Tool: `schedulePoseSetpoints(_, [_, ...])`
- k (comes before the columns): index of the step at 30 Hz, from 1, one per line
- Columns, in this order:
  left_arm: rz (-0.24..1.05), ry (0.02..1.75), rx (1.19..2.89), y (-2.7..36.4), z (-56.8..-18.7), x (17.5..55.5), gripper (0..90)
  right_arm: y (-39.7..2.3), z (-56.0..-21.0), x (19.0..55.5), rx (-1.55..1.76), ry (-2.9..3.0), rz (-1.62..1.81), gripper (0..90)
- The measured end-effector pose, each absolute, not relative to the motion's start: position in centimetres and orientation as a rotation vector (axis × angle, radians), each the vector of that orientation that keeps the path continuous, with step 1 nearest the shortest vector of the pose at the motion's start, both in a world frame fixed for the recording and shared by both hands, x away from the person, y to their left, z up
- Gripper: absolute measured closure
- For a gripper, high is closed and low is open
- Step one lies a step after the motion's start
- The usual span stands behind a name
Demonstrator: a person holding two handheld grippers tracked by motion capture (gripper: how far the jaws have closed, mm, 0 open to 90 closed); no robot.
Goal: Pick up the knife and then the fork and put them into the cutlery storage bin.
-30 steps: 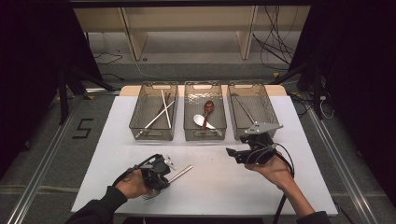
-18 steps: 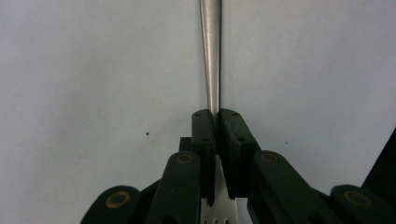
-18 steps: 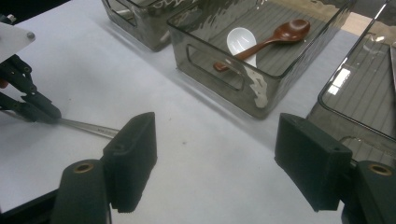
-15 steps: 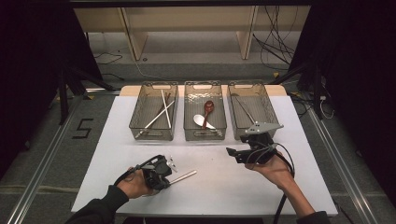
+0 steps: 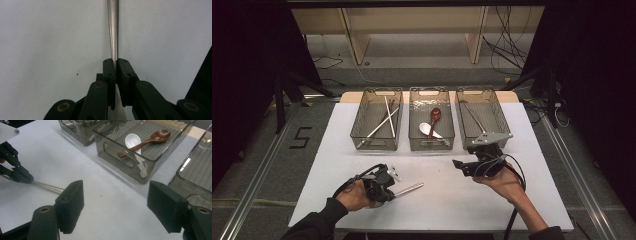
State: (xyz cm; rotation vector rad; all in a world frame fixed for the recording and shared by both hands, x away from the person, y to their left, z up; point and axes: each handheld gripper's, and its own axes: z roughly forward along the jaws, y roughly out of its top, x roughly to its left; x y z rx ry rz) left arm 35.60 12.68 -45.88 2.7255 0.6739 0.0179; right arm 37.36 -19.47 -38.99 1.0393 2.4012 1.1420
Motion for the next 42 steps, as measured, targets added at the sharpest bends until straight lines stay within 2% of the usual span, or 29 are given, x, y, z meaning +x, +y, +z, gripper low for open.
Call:
schedulePoseSetpoints(7, [0.013, 0.703, 2.765, 12.2, -46.3, 35.6, 82.9, -19.5, -39.0, 37.4, 1.04, 2.401, 1.142, 30.5])
schedulePoseSetpoints(21, [0.064, 0.655, 2.824, 11.5, -46.2, 35.3, 84.3, -19.4, -39.0, 37.4, 1.039, 2.402, 1.138, 30.5])
schedulePoseSetpoints(42, [0.057, 0.671, 2.669, 12.3, -44.2, 35.6, 84.6, -18.7, -39.3, 37.0, 1.011, 2.433, 1.143, 30.4])
